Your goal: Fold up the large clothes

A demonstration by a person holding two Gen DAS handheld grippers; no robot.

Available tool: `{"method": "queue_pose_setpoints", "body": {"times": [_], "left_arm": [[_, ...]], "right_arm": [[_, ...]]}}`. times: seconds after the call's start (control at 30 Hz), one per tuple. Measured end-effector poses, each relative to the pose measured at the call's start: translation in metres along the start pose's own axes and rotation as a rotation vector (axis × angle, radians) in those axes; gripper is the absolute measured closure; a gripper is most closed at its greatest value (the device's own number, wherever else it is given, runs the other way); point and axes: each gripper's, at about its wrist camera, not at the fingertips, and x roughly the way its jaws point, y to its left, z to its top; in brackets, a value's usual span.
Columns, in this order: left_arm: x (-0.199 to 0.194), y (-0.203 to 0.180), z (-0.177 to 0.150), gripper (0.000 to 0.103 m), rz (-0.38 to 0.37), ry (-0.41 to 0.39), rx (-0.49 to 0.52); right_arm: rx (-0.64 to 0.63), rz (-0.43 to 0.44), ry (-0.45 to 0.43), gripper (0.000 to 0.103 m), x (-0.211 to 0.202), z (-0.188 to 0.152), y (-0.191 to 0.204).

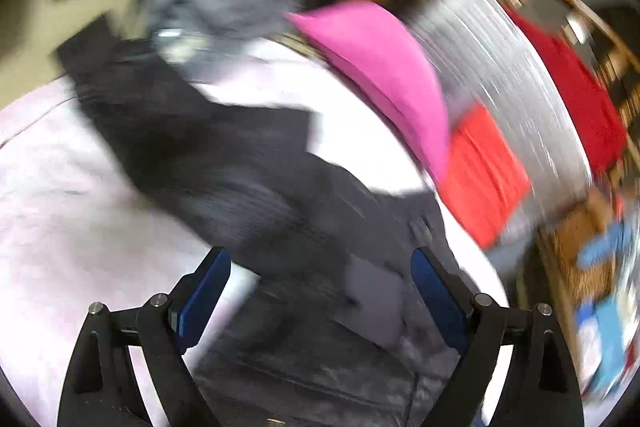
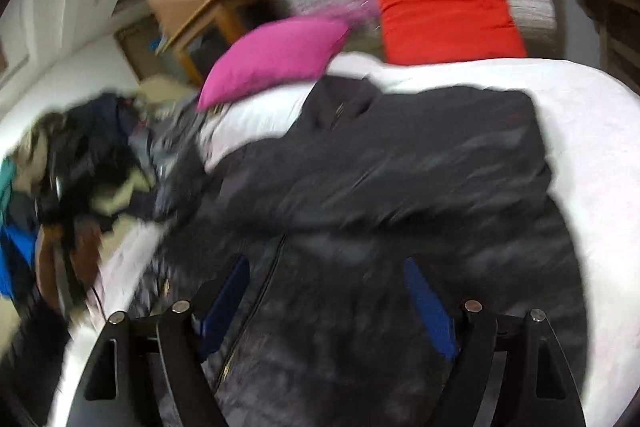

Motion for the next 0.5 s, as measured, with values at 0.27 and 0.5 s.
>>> {"method": "queue_pose_setpoints", "body": {"times": [0.27,0.5], "left_arm": [[0.006,0.122,0.076,0.011,0.047,-0.064,-0.282],[0.039,0.183,0.109,0.012,0.121,-0.086,-0.395]], "right_arm": [[-0.131,-0.062,0.105,0.021,0.039,-0.035,0.023],[-0.098,-0.023,0.111,0.017,0.044,-0.037,0.016]]}}
